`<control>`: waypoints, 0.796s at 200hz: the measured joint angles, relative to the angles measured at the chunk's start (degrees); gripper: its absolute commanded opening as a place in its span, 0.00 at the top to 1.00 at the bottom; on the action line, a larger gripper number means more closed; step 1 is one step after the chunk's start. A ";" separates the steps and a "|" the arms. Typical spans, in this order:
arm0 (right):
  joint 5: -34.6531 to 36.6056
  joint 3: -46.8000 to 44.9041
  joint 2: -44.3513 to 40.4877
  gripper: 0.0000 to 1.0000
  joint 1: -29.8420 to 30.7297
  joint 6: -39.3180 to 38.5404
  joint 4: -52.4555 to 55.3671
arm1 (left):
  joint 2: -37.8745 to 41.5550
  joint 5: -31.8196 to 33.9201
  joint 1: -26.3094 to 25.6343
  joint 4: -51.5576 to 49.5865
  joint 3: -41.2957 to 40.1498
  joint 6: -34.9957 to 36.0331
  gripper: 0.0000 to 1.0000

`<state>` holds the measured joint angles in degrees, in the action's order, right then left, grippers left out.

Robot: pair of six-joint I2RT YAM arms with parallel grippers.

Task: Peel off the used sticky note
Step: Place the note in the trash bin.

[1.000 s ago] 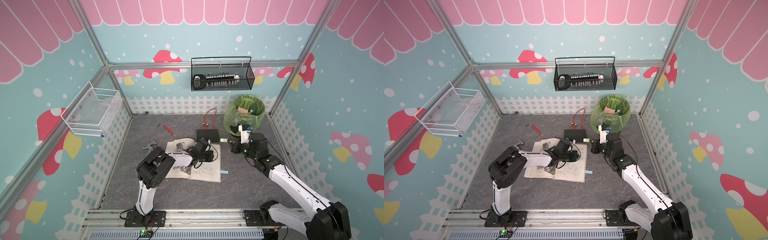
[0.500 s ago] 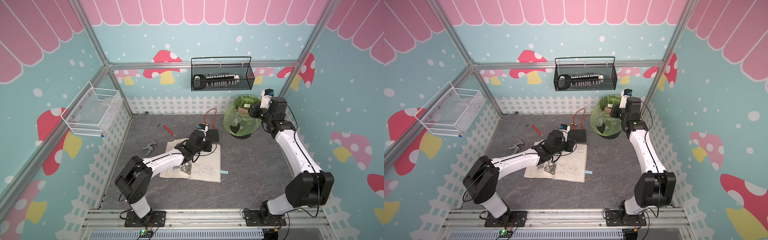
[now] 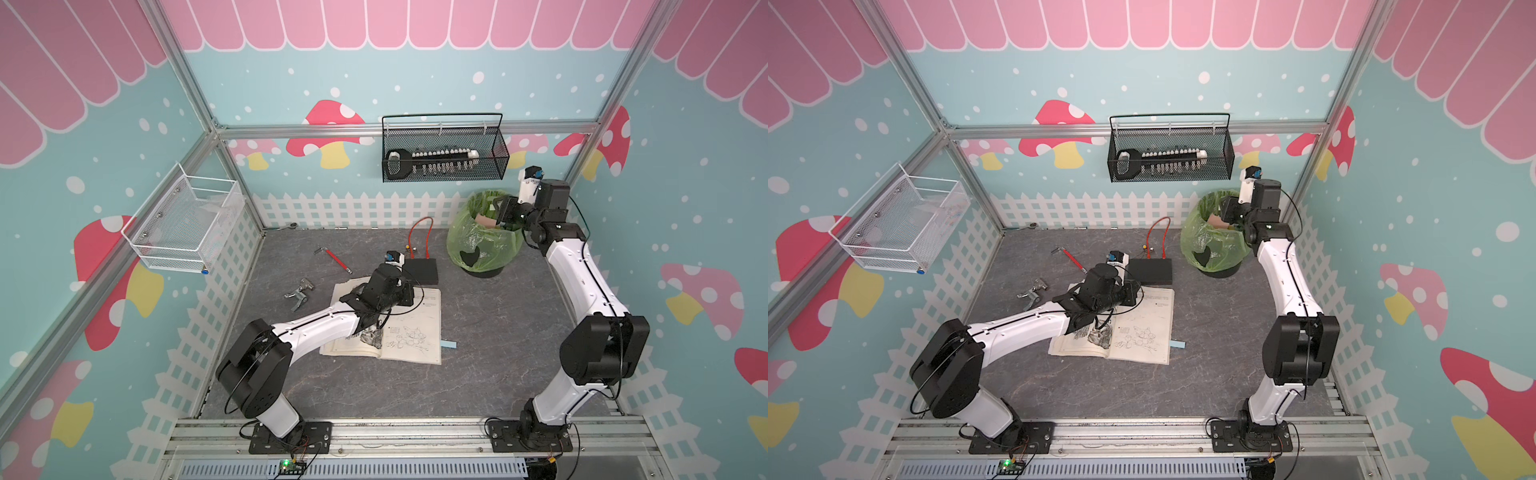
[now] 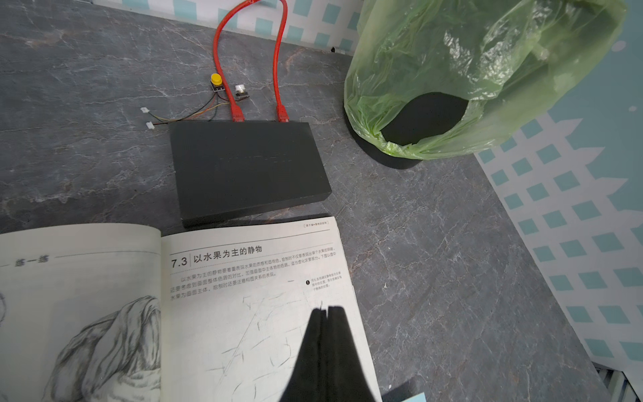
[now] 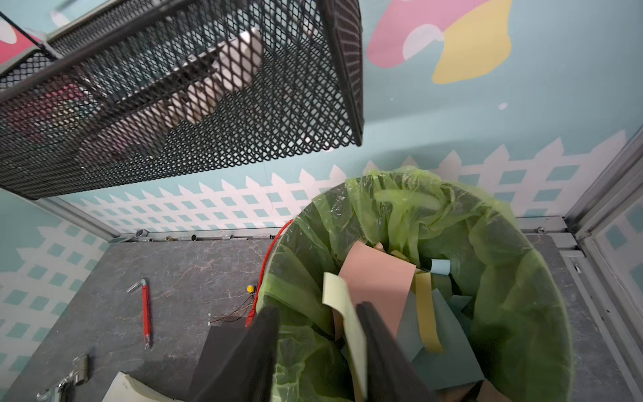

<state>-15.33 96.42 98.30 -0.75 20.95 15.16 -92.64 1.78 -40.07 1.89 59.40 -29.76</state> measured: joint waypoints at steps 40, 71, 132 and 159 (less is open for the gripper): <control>0.66 4.46 3.89 0.14 0.00 -0.92 1.77 | 1.60 0.52 0.31 0.00 -1.14 0.00 1.00; 2.60 7.10 7.91 0.01 0.00 -2.29 4.42 | 2.32 0.81 0.37 -0.04 -1.99 0.00 1.00; 11.87 12.31 11.32 0.01 0.00 -5.53 8.87 | 3.37 1.33 0.96 -0.42 -2.71 0.00 1.00; 15.78 12.94 12.22 0.01 0.00 -6.93 10.14 | 3.82 1.51 1.07 -0.42 -2.82 0.00 1.00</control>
<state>0.45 109.36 110.52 -0.75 14.02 25.30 -88.82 3.29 -39.00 1.48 56.58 -29.76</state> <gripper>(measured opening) 0.987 0.042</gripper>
